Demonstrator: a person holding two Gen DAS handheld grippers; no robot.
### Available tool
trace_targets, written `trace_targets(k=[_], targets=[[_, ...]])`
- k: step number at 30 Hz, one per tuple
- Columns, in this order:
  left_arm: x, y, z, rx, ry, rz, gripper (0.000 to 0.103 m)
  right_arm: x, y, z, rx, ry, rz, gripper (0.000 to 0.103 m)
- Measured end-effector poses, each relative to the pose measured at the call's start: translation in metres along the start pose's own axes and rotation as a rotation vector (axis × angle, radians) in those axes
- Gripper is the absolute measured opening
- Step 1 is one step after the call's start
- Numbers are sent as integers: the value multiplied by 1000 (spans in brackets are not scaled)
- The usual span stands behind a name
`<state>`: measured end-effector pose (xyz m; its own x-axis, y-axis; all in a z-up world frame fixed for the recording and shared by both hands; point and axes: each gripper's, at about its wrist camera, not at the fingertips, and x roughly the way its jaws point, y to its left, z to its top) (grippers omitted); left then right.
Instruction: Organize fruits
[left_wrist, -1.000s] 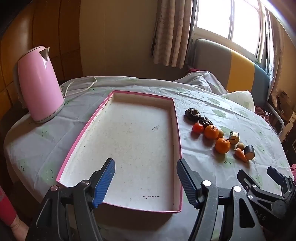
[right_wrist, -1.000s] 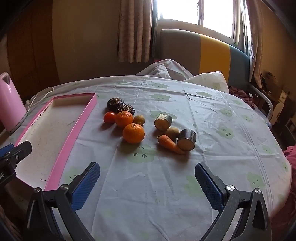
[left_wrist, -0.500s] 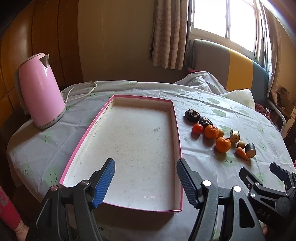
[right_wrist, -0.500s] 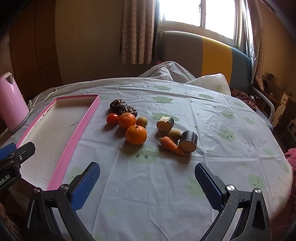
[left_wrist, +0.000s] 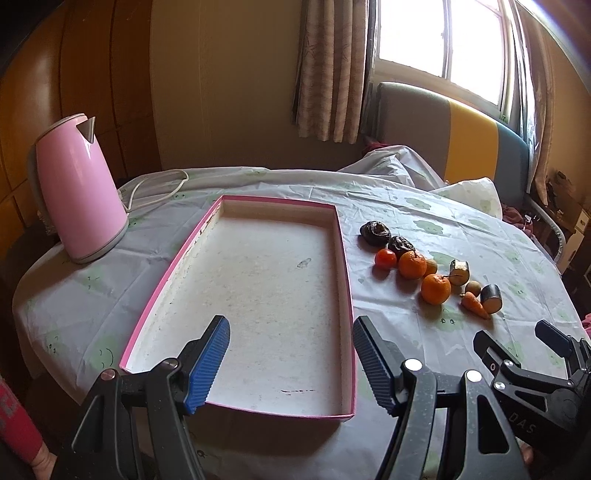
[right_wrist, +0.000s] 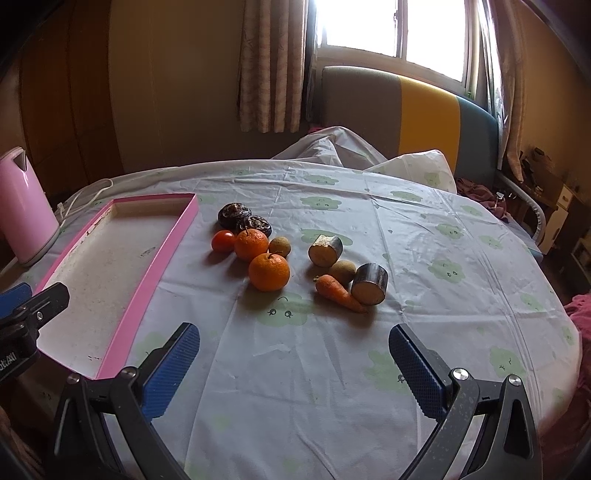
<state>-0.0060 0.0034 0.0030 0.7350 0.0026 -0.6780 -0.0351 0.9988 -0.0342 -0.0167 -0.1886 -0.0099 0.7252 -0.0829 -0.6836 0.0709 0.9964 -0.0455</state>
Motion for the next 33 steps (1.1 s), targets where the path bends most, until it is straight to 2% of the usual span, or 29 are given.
trace_targets(k=[25,33], targets=[[1,-9,0,27,6,-19,70,5,-14,-2,29,9,-4,103],[4,-17,-1,52,13,-48,70,12,-38,-1,78,27,-2,103]])
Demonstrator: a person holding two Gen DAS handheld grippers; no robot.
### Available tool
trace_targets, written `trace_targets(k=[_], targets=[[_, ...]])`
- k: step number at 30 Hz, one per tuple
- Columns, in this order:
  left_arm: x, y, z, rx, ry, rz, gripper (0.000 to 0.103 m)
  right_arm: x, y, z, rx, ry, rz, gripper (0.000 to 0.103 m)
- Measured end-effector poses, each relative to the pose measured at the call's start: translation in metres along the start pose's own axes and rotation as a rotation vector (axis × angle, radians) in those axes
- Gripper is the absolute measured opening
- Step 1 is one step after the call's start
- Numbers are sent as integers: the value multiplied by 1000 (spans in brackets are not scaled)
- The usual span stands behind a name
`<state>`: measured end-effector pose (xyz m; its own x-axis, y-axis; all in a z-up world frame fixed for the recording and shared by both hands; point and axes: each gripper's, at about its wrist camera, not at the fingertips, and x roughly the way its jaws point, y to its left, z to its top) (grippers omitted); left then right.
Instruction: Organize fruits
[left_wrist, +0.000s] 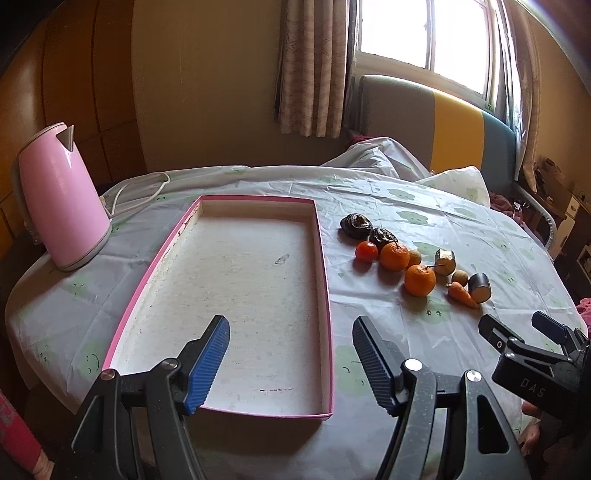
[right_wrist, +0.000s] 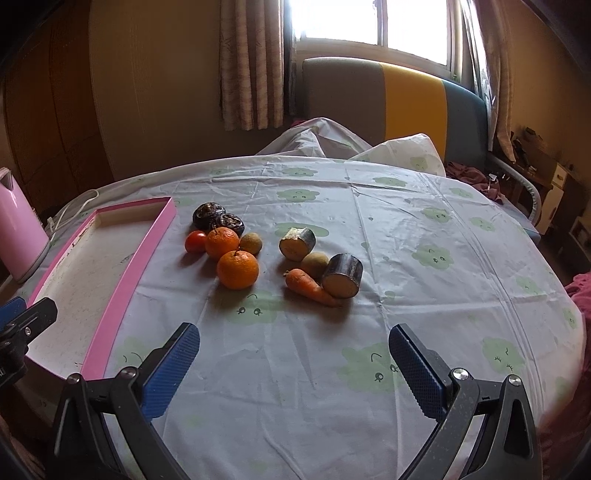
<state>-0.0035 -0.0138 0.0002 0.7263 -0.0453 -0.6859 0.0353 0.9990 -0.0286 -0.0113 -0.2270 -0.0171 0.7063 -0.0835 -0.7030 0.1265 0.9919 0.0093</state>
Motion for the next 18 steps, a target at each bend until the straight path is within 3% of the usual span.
trace_targets(k=[6,9,15,16,18], targets=[[0,-7,1,4,-4,-93,75,14,-35,5,94,39,71,103],[4,-12,0,22,14,-137,87,23,-51,3,116,74,57,103],[16,-24,-2,35,69,-210,87,31,-67,-2,105,94,27,103],[18,-26,-2,40,74,-214,87,32,-69,-3,107,93,32,100],[20,-29,-2,46,76,-222,87,35,-71,-2,111,98,31,84]])
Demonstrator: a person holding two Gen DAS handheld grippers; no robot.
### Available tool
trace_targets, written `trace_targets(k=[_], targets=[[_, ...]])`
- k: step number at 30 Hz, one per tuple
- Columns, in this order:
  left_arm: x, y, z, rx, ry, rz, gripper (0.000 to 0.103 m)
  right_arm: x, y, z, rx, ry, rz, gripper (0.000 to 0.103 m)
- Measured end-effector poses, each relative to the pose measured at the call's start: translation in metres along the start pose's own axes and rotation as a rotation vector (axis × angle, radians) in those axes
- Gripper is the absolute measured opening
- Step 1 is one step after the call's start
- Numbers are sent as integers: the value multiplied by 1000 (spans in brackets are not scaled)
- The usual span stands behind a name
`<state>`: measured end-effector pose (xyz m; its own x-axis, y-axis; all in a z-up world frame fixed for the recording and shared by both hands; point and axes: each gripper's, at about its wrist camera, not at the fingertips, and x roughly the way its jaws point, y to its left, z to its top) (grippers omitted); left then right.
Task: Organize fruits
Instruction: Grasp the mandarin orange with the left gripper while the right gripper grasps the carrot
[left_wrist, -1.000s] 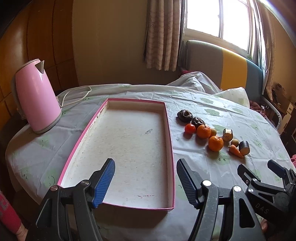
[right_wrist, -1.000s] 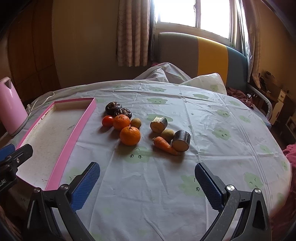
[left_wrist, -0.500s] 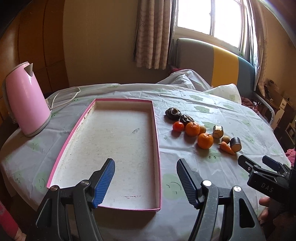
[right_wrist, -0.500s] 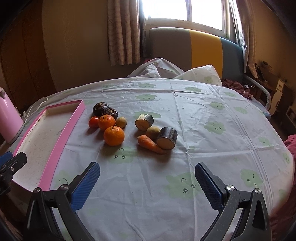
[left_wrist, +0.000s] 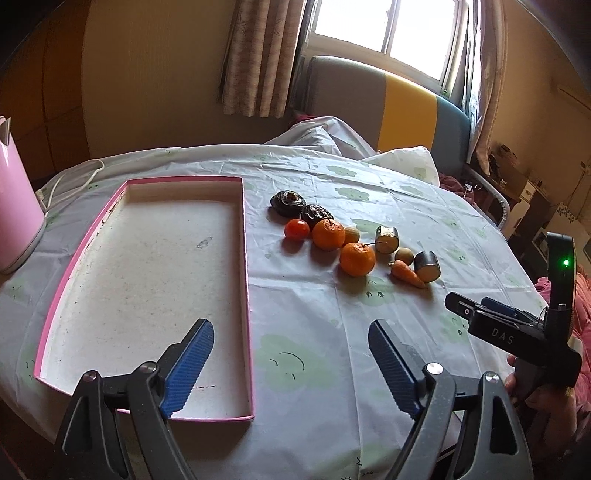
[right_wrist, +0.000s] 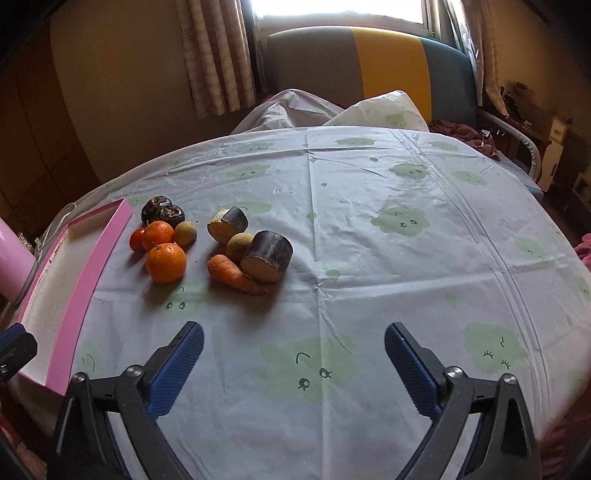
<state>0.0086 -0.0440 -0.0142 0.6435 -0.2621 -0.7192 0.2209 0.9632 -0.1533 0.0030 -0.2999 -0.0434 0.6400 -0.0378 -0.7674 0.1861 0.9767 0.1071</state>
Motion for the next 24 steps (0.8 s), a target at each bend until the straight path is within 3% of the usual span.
trace_targets(k=[6,8,10,15,24], targets=[[17,-12,15,43,32,16,88,7,0,13,-6,-3,29,61],[27,-18,21,48,53,12,86,10,1,19,-9,-7,28,60],[40,-23,28,39,78,-36,73,12,0,24,-4,-8,44,60],[73,-37,41,10,143,-122,61,16,-7,31,16,-9,32,60],[113,-63,61,21,162,-95,61,21,-15,25,17,3,36,60]])
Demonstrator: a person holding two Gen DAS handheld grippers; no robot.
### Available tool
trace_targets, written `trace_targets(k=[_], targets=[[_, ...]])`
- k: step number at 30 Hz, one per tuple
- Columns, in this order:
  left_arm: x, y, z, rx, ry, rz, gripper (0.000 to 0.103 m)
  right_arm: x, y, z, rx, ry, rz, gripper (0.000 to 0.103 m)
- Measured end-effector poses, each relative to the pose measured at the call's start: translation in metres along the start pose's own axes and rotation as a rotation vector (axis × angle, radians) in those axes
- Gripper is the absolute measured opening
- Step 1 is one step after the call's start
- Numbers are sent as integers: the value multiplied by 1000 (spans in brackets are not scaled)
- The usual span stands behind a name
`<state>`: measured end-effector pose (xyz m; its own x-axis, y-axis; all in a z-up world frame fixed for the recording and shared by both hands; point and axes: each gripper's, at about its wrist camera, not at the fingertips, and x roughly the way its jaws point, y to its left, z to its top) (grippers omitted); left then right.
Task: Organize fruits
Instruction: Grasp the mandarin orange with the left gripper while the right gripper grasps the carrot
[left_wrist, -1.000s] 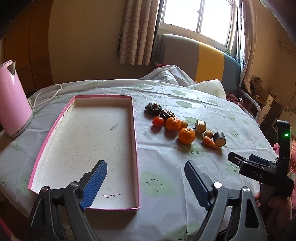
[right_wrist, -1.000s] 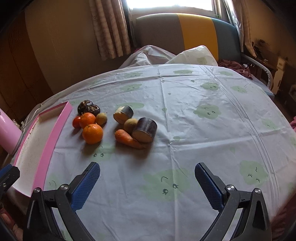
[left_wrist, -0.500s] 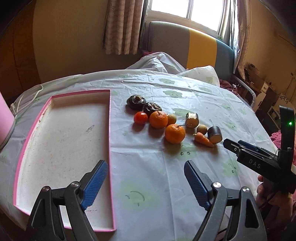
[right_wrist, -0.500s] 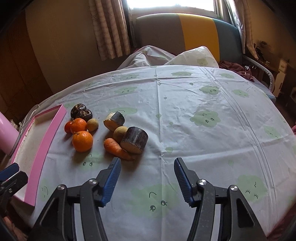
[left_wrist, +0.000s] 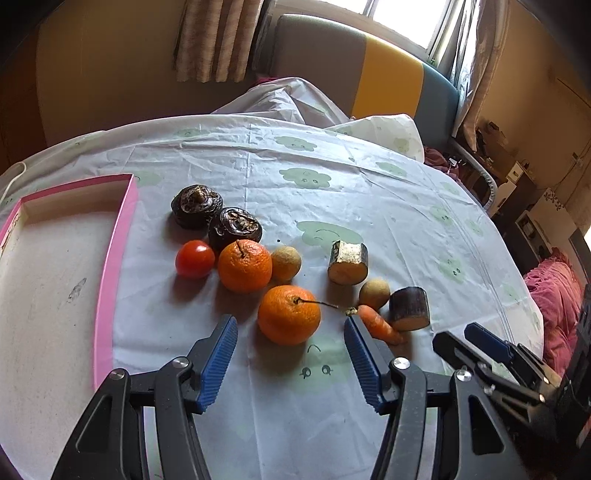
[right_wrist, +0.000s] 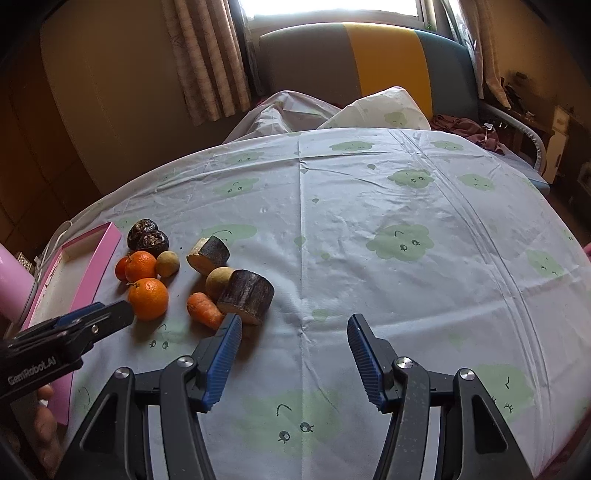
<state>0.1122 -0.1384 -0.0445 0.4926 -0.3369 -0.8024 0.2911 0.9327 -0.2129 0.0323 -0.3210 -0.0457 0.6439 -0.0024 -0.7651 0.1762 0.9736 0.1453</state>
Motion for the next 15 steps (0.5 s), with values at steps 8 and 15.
trace_targets(k=[8,15], targets=[[21,12,8,-51,26,-37,40,8,19,-18,-81,57,98,28],[4,25,-11,-50,-1,-55,38,21,32,-7,-63,66,194,26]])
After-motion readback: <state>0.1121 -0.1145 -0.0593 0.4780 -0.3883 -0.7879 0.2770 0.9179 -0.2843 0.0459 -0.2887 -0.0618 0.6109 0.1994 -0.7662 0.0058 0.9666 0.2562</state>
